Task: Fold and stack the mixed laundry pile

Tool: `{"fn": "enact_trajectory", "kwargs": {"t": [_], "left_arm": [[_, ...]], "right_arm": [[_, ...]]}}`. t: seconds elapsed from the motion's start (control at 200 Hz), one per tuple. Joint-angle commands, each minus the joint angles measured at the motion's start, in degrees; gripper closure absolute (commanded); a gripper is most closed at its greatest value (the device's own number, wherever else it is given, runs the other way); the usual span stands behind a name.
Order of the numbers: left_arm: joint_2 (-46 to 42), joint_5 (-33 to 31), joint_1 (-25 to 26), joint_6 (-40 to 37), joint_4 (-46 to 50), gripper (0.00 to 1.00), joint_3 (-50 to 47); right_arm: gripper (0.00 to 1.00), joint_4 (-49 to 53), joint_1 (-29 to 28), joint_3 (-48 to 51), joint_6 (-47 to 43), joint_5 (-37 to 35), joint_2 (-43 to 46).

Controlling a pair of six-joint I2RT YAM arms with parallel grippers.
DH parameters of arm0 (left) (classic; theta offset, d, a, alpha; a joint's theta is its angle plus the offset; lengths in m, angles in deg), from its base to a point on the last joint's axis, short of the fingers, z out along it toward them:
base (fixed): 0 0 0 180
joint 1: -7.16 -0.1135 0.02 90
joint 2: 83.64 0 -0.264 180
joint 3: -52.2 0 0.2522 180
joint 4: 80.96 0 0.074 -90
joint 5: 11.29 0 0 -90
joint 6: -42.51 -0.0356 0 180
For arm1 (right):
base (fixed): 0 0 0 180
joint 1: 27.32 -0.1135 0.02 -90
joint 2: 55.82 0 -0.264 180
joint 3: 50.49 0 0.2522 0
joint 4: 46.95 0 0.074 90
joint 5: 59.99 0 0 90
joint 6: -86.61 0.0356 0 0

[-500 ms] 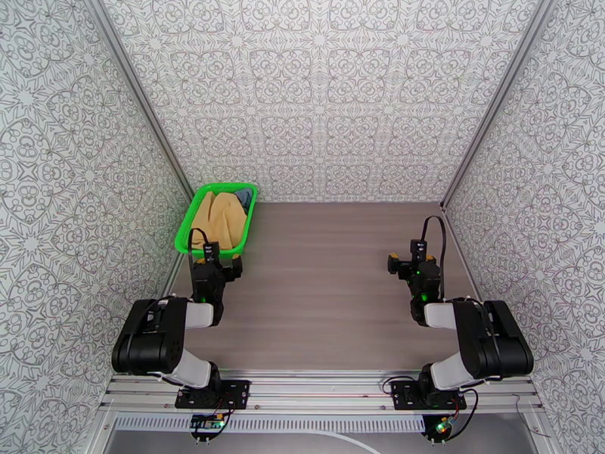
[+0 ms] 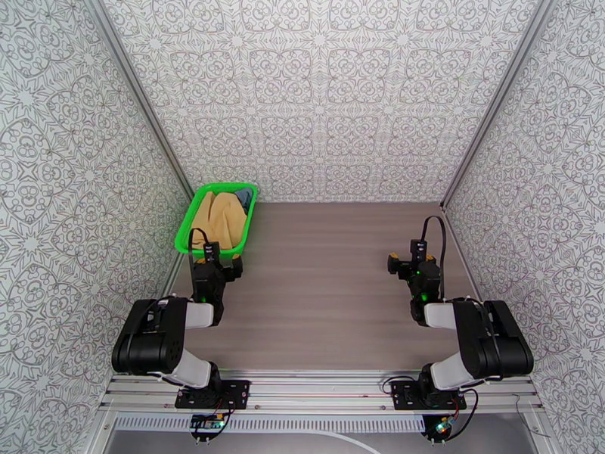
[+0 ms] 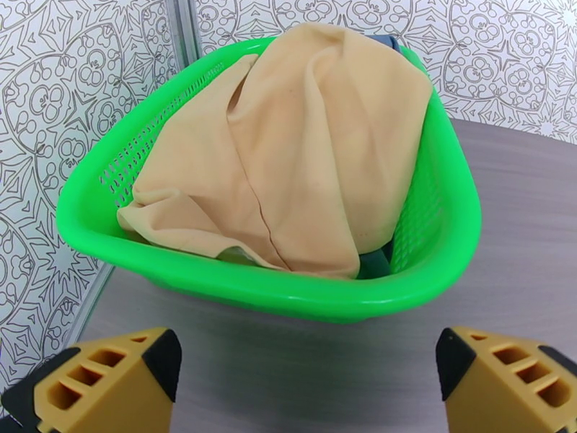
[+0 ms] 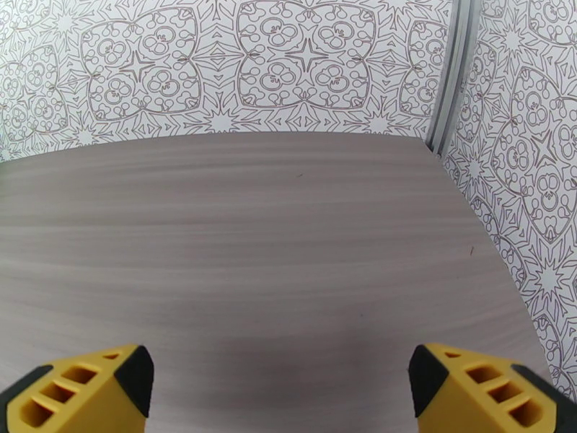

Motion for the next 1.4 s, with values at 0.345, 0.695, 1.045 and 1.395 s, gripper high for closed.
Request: {"fn": "enact_trajectory", "kwargs": {"t": [0.345,0.695,1.045,1.395], "left_arm": [[-0.09,-1.85,0.54,-0.11,0.16,0.01,0.80],[-6.77,-6.83,2.93,-1.99,6.05,0.01,1.32],[-12.28,-9.98,0.74,20.85,78.67,0.01,44.50],[15.96,8.25,-9.58,19.73,96.61,0.01,74.78]], "right_arm": [[0.01,0.32,-0.29,-0.07,0.54,-1.02,0.43],[0.06,11.85,-0.33,-1.79,-0.94,2.13,11.06],[0.01,78.00,-0.50,-41.97,12.34,1.88,20.39],[0.02,90.86,-3.97,-51.44,16.32,6.51,12.85]]}}
